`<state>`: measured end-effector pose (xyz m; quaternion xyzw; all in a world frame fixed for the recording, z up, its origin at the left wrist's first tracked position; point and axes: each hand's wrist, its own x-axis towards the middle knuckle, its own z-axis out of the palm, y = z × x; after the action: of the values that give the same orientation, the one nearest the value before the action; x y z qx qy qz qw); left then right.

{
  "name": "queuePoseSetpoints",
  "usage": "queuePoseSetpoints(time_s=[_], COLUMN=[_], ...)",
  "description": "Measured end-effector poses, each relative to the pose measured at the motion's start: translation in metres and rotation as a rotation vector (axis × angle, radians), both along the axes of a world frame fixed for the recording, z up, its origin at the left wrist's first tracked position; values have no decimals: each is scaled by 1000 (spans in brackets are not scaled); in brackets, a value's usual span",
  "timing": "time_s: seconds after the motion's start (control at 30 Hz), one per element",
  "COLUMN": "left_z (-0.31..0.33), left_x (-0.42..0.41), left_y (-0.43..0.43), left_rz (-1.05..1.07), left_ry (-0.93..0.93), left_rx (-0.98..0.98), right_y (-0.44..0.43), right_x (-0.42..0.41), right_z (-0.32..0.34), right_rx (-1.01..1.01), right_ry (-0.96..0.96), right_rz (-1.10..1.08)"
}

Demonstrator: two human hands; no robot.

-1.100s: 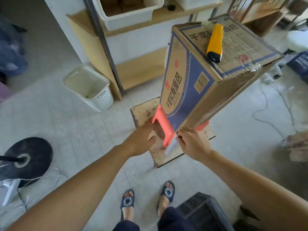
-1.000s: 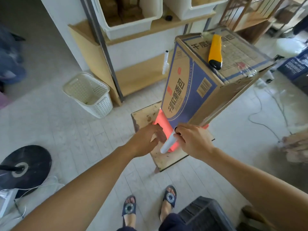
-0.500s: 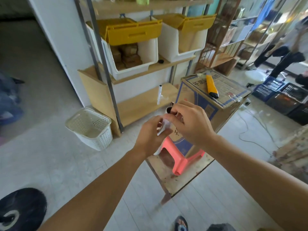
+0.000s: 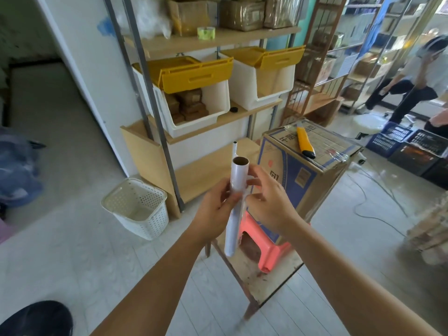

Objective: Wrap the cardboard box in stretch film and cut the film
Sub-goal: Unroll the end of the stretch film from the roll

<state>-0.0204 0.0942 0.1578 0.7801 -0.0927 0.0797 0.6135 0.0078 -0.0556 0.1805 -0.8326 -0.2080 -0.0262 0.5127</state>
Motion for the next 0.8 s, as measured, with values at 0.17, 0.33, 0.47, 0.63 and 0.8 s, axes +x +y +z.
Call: queuePoseSetpoints(time_s=[0.17,0.33,0.47,0.63,0.8], left_z=[-2,2,7,7,15], left_x=[14,29,39,52,72], left_y=[-8,-18,-13,4,29], left_rz=[-6,-22,57,115,-70], left_ry=[37,90,110,173,174], left_rx=[-27,-47,-17,-65,-109], right_y=[-20,-42,-41,-20,10], right_x=[12,31,44,58,71], right_z=[2,7,8,4,4], right_rx=[-46,-18,-50,35,255], right_ry=[-46,112,42,88,231], right_rz=[-39,-2,-37,-54,-57])
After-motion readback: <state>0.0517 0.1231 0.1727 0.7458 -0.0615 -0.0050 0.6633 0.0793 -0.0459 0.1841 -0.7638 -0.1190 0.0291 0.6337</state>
